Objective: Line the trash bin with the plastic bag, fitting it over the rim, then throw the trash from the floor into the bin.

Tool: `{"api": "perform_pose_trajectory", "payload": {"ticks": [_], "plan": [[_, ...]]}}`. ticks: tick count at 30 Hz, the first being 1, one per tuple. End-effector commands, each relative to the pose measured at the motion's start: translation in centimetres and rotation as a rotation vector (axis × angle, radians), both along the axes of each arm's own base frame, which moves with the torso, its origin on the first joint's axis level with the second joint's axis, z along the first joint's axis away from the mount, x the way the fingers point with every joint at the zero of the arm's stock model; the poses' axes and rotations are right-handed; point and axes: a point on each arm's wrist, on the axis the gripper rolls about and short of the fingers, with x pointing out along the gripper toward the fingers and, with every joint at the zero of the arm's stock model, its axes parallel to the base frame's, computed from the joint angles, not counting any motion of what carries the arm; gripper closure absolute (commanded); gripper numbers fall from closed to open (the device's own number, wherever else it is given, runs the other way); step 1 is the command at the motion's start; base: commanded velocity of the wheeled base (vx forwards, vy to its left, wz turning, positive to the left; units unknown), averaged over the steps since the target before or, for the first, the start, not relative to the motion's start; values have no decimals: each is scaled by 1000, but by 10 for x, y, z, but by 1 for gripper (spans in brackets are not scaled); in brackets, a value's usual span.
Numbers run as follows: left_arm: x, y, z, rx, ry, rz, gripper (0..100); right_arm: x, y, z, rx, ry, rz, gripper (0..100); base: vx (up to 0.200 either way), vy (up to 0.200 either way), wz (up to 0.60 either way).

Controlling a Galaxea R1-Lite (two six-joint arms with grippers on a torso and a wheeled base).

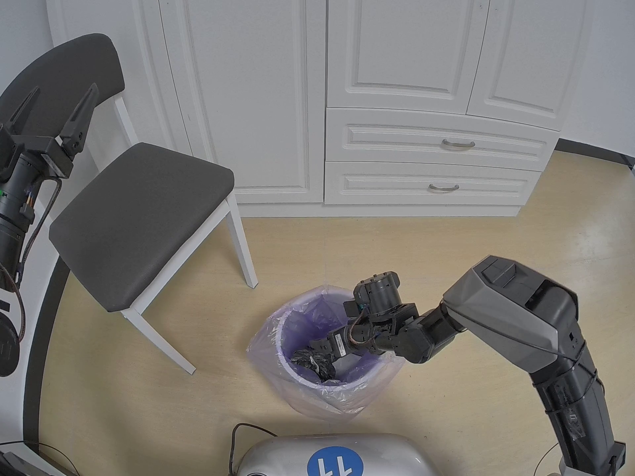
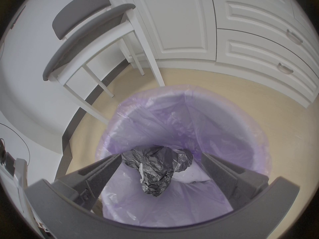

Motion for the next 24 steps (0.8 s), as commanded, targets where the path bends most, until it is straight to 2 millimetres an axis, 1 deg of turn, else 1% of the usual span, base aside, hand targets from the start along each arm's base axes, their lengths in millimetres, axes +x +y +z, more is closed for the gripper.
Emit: {"api": "perform_pose_trajectory", "payload": {"ticks": [1, 4, 5, 6, 7, 8, 9, 11, 13, 14, 15, 16, 17, 18, 19, 20, 21, 22, 23, 24], "plan": [[10, -10, -15, 39, 63, -76, 0, -13, -8, 48, 31, -44, -1, 0, 0, 0, 0], [21, -23, -31, 60, 139, -136, 0, -25, -24, 68, 25, -43, -30, 0, 0, 0, 0], [24, -25, -36, 67, 163, -146, 0, -27, -29, 71, 23, -43, -39, 0, 0, 0, 0], [32, -32, -45, 79, 224, -172, 0, -32, -41, 79, 18, -38, -61, 0, 0, 0, 0], [35, -35, -49, 86, 254, -187, 0, -34, -47, 82, 14, -37, -74, 0, 0, 0, 0], [42, -47, -61, 103, 346, -229, 0, -37, -63, 84, -5, -29, -118, 0, 0, 0, 0], [47, -54, -68, 115, 411, -253, 0, -38, -72, 83, -19, -21, -146, 0, 0, 0, 0], [64, -67, -93, 149, 602, -280, 0, -36, -95, 76, -34, -7, -212, 0, 0, 0, 0], [80, -76, -115, 173, 769, -286, 0, -30, -115, 64, -31, 3, -268, 0, 0, 0, 0], [89, -81, -126, 176, 850, -293, 0, -25, -124, 56, -23, 7, -297, 0, 0, 0, 0], [93, -84, -132, 174, 894, -296, 0, -23, -128, 52, -15, 6, -313, 0, 0, 0, 0], [102, -88, -143, 163, 967, -300, 0, -18, -136, 41, -4, 8, -343, 0, 0, 0, 0], [106, -89, -148, 158, 995, -300, 0, -16, -138, 37, 2, 6, -350, 0, 0, 0, 0], [113, -91, -158, 145, 1051, -298, 0, -12, -144, 26, 6, 5, -364, 0, 0, 0, 0], [118, -91, -165, 138, 1078, -294, 0, -9, -148, 20, 8, 2, -370, 0, 0, 0, 0], [126, -91, -176, 130, 1107, -288, 0, -5, -152, 10, 4, 12, -372, 0, 0, 0, 0], [132, -90, -185, 124, 1133, -279, 0, -2, -155, 3, 4, 13, -373, 0, 0, 0, 0], [135, -89, -189, 120, 1140, -273, 0, 1, -156, 1, 2, 10, -374, 0, 0, 0, 0], [147, -85, -206, 113, 1172, -252, 0, 10, -164, -4, -10, 1, -381, 0, 0, 0, 0], [154, -83, -216, 110, 1192, -242, 0, 14, -169, -7, -23, -3, -384, 0, 0, 0, 0]]}}
